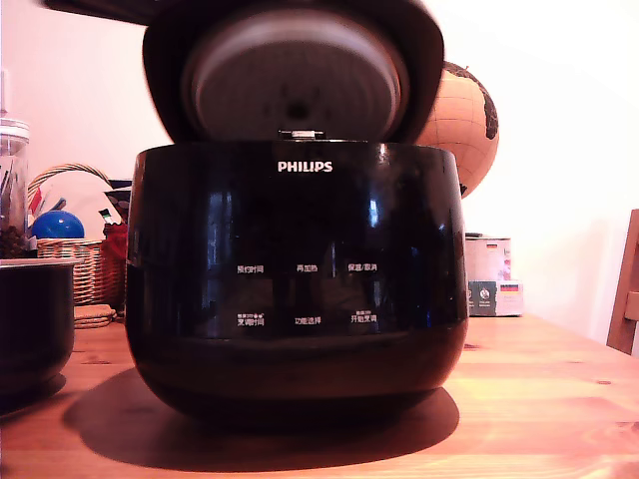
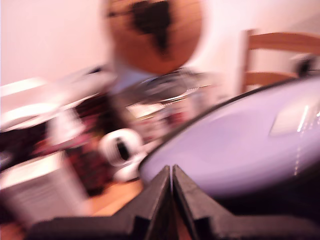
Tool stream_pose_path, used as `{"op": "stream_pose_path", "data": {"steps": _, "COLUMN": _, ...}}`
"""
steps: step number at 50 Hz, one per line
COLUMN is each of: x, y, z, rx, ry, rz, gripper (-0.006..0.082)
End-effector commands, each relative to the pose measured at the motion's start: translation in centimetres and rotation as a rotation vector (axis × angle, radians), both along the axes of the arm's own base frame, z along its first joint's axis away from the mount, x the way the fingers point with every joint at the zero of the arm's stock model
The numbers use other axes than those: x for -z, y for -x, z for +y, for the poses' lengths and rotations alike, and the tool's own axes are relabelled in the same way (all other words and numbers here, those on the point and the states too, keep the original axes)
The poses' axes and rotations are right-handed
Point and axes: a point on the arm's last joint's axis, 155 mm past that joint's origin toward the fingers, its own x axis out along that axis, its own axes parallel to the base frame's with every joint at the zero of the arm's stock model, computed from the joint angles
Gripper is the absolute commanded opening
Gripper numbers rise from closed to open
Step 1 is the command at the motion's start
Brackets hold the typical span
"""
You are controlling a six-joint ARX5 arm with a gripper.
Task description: Open the rice cooker by pressing the large metal button on the top of its lid with medium force
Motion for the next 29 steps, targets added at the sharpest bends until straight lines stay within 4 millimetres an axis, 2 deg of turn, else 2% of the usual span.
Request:
{"op": "stream_pose_path", "data": {"steps": 1, "x": 1.2, "y": -0.2, "z": 1.7, "rx": -0.050, "ry": -0.015, "rz": 0.020, "gripper": -0.0019}}
{"op": "stream_pose_path", "data": {"steps": 9, "x": 0.8, "y": -0.5, "z": 5.8, "rx": -0.171, "ry": -0.017, "rz": 0.020, "gripper": -0.0020}}
{"op": "stream_pose_path", "data": {"steps": 15, "x": 0.3, "y": -0.6, "z": 8.0, "rx": -0.235, "ry": -0.011, "rz": 0.010, "gripper": -0.0020}}
{"op": "stream_pose_path", "data": {"steps": 21, "x": -0.2, "y": -0.7, "z": 9.1, "rx": -0.267, "ry": -0.004, "rz": -0.006, "gripper": -0.0019}}
{"op": "stream_pose_path", "data": {"steps": 29, "x": -0.3, "y": -0.7, "z": 9.3, "rx": -0.271, "ry": -0.003, "rz": -0.007, "gripper": -0.0019}}
